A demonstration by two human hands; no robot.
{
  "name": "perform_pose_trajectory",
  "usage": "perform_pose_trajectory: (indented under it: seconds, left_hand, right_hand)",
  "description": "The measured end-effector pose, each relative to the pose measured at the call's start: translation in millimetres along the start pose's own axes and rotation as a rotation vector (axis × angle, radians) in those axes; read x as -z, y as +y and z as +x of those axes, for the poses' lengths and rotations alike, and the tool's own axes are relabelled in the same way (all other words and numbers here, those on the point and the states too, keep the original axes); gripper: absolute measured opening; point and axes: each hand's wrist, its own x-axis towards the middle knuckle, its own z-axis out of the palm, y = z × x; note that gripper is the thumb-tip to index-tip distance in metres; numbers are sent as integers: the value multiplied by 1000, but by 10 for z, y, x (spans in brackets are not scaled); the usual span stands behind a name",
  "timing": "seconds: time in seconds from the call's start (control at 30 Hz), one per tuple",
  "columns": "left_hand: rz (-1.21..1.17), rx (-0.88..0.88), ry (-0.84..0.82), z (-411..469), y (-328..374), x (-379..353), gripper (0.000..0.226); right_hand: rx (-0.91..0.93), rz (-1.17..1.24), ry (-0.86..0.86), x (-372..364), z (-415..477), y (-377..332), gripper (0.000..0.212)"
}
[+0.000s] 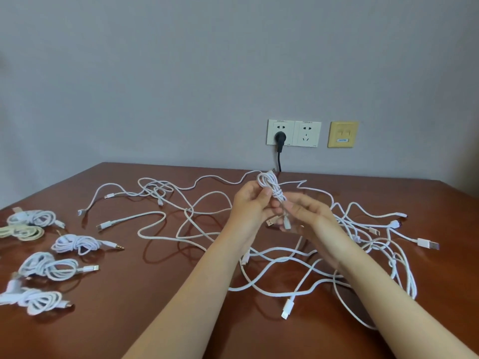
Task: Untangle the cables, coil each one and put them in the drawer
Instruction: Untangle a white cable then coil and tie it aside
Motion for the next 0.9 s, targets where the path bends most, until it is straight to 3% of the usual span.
perform_pose_trajectory:
  seconds: [0.1, 0.23, 0.37, 0.5, 0.9]
  left_hand:
    - [94, -18, -6, 6, 113, 111, 21]
    - [229, -37, 11, 16, 318, 289, 30]
    - [391, -66, 0, 18, 540, 466, 29]
    - [551, -153, 92, 11, 710, 707, 31]
    - [1053, -87, 405, -126, 1244, 1951, 5]
  right_hand:
    - [-29, 38, 24, -37, 24, -31, 31]
    - [-18, -19, 105, -179, 103, -103, 13]
    - [59, -120, 115, -415, 208, -207, 13]
    - [129, -181, 70, -726, 356, -294, 16]
    - [65, -207, 72, -1857, 822, -95, 29]
